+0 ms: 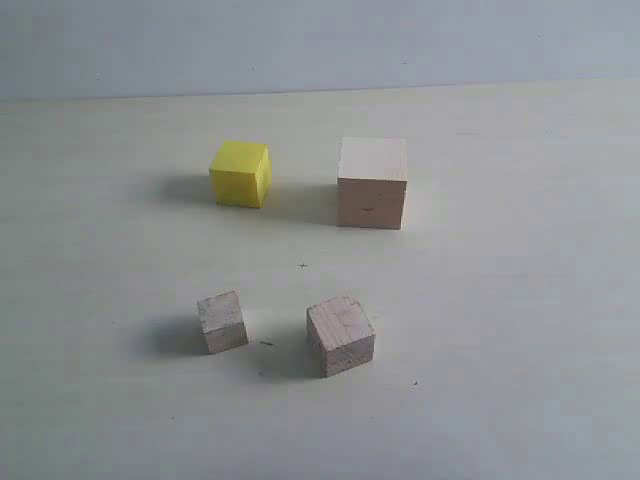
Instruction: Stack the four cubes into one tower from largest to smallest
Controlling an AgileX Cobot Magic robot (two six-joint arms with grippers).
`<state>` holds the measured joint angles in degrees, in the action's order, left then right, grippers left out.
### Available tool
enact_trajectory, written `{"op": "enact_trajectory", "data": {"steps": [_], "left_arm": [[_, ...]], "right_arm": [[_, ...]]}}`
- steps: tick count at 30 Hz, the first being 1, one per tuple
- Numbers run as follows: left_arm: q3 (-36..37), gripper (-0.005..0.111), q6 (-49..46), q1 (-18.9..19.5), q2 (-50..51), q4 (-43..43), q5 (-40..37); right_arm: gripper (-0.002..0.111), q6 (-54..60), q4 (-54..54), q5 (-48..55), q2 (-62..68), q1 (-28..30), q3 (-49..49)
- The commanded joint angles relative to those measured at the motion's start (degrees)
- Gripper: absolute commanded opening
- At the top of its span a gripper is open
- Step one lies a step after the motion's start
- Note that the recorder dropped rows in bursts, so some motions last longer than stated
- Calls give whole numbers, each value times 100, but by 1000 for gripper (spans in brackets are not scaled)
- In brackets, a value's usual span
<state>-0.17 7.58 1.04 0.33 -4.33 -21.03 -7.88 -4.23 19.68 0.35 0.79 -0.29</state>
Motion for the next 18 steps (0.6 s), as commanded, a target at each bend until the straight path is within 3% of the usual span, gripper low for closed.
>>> {"op": "enact_trajectory", "data": {"steps": [1,15,18], "left_arm": [[17,0,-7,-44,-33,-7,67],[17,0,-7,-44,-33,-7,67],[17,0,-7,-44,-33,-7,67]], "right_arm": [[0,20,-27,-46,-35,-9,29],[0,20,-46,-65,-35,-9,29],[0,35,-62,-587,-35,-9,29]]}}
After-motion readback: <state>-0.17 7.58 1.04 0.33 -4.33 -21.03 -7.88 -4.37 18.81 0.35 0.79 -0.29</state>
